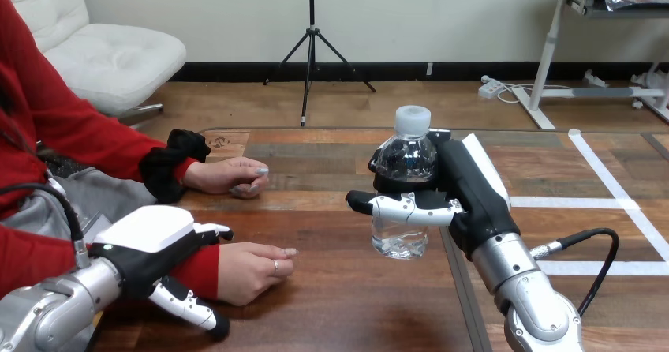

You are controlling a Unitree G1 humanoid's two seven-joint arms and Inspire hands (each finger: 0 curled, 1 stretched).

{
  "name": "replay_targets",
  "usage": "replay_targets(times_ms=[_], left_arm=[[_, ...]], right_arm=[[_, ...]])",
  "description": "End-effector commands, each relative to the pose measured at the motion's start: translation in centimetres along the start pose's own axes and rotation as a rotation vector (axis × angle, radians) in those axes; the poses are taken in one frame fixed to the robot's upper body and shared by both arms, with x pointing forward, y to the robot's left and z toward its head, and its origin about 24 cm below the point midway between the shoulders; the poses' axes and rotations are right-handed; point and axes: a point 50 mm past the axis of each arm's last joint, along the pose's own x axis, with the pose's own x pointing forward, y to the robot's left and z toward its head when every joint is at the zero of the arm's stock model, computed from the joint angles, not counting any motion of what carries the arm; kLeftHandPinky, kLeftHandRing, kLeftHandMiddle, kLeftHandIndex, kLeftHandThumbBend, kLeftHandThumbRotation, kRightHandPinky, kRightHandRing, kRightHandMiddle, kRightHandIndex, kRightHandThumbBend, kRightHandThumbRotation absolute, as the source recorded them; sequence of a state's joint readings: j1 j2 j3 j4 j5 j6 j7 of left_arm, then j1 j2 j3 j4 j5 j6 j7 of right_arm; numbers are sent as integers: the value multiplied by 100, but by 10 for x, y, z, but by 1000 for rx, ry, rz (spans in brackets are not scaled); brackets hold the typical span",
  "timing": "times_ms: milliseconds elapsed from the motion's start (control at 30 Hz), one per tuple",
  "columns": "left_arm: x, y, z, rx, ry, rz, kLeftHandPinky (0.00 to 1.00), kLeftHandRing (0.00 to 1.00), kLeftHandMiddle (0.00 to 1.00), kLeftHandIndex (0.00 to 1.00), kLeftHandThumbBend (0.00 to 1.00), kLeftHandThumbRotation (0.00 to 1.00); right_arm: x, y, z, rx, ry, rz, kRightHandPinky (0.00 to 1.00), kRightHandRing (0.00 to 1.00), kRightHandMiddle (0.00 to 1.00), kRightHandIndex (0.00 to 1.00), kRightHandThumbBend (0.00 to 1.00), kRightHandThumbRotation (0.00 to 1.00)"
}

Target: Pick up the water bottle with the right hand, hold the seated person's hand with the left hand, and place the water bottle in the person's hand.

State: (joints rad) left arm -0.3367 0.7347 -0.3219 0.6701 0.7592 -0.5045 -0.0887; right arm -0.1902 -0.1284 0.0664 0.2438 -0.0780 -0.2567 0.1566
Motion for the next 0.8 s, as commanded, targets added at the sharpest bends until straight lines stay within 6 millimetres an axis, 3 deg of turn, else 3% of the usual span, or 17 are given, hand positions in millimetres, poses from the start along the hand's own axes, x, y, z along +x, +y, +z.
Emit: replay_targets(times_ms=[0,333,633,767], left_arm=[[10,14,1,40,4,40,72,77,83,87,100,48],[16,7,3,81,12,81,69,74,80,84,100,43],[21,3,7,88,24,131,62,67,73,78,100,27],[24,3,11,104,26,145,54,60,66,72,100,19]], right_arm=[[10,-10,27,-17,-117,-19,24,29,35,39,87,0],[10,-10,32,-6,-129,-20,25,30,36,39,87,0],[8,-10,35,0,-129,-21,25,30,36,39,88,0],[7,-10,37,6,-127,-22,25,30,36,39,88,0]])
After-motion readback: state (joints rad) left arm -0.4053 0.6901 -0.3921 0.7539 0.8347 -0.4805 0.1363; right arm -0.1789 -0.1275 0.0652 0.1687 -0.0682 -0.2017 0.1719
